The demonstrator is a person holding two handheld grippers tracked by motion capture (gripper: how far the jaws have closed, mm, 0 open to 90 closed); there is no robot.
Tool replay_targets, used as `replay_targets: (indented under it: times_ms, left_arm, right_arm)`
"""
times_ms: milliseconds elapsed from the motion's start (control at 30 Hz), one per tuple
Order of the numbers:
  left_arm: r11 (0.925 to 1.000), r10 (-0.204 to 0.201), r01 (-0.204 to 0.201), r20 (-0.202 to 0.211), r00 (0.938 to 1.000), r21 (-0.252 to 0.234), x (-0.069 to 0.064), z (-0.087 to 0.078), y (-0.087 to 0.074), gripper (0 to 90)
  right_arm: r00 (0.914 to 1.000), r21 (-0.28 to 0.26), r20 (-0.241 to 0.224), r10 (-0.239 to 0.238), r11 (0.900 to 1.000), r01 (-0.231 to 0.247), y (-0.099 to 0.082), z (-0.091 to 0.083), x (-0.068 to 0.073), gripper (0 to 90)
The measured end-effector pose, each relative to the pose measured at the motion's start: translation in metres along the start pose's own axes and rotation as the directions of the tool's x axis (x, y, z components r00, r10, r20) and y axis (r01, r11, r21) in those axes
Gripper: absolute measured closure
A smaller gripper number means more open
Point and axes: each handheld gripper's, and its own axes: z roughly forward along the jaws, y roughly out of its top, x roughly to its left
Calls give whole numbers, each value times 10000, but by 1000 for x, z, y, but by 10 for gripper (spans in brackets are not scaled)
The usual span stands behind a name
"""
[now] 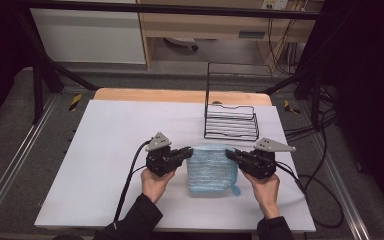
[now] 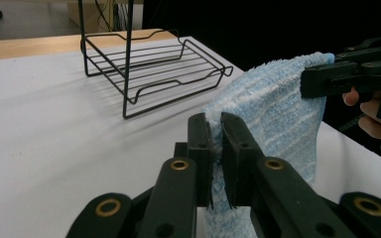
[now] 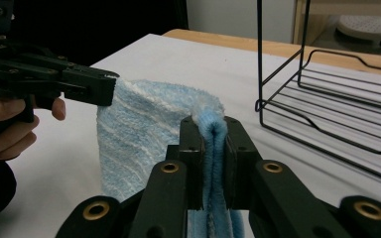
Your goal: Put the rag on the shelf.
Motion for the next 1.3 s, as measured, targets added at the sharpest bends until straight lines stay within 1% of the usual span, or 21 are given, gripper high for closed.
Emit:
replay_targets:
  times_ms: [167, 367, 433, 467, 500, 567, 667, 800, 900, 1000, 1067, 1167, 1300]
  left_arm:
    - [9996, 185, -185, -6, 9998, -230, -5, 0, 9, 835]
    - [9981, 382, -380, 36, 9993, -485, -10, 1, 19, 835]
    - [9971, 475, -474, 12, 9989, -595, -12, 1, 23, 834]
    - [9964, 525, -523, 2, 9986, -671, -13, 1, 25, 834]
    - [9959, 539, -537, 6, 9985, -730, -14, 1, 28, 834]
    - [9946, 610, -607, -2, 9981, -845, -16, 1, 32, 834]
    - [9923, 713, -710, -13, 9975, -1016, -19, 1, 38, 834]
    - [9882, 829, -834, -93, 9965, -1284, -23, 3, 48, 834]
    - [9833, 896, -908, -148, 9959, -1577, -26, 3, 54, 834]
    - [9776, 979, -1008, -250, 9949, -1846, -28, 3, 61, 834]
    - [9733, 945, -972, -229, 9953, -2080, -28, 2, 66, 834]
    - [9674, 1008, -1041, -260, 9946, -2309, -29, 3, 73, 834]
    - [9589, 1074, -1109, -277, 9938, -2613, -30, 3, 83, 835]
  right_arm:
    - [9994, -298, 250, -256, 9992, 264, 6, -7, 2, 817]
    - [9986, -580, 409, -333, 9977, 356, 12, -16, 2, 817]
    - [9976, -704, 519, -458, 9963, 494, 14, -19, 3, 817]
    - [9967, -864, 615, -522, 9946, 574, 17, -22, 4, 817]
    - [9967, -864, 615, -522, 9946, 574, 17, -22, 4, 817]
    - [9953, -1084, 727, -638, 9915, 715, 21, -27, 5, 817]
    - [9937, -1209, 854, -720, 9893, 820, 24, -30, 6, 818]
    - [9886, -1511, 1206, -905, 9826, 1084, 30, -35, 9, 818]
    - [9847, -1752, 1406, -1026, 9763, 1267, 35, -37, 11, 818]
    - [9800, -2016, 1590, -1193, 9678, 1505, 41, -39, 14, 818]
    - [9772, -2187, 1711, -1256, 9623, 1619, 45, -40, 15, 818]
    - [9720, -2423, 1915, -1362, 9531, 1813, 50, -42, 17, 818]
    - [9686, -2811, 2077, -1363, 9401, 1926, 57, -46, 18, 818]
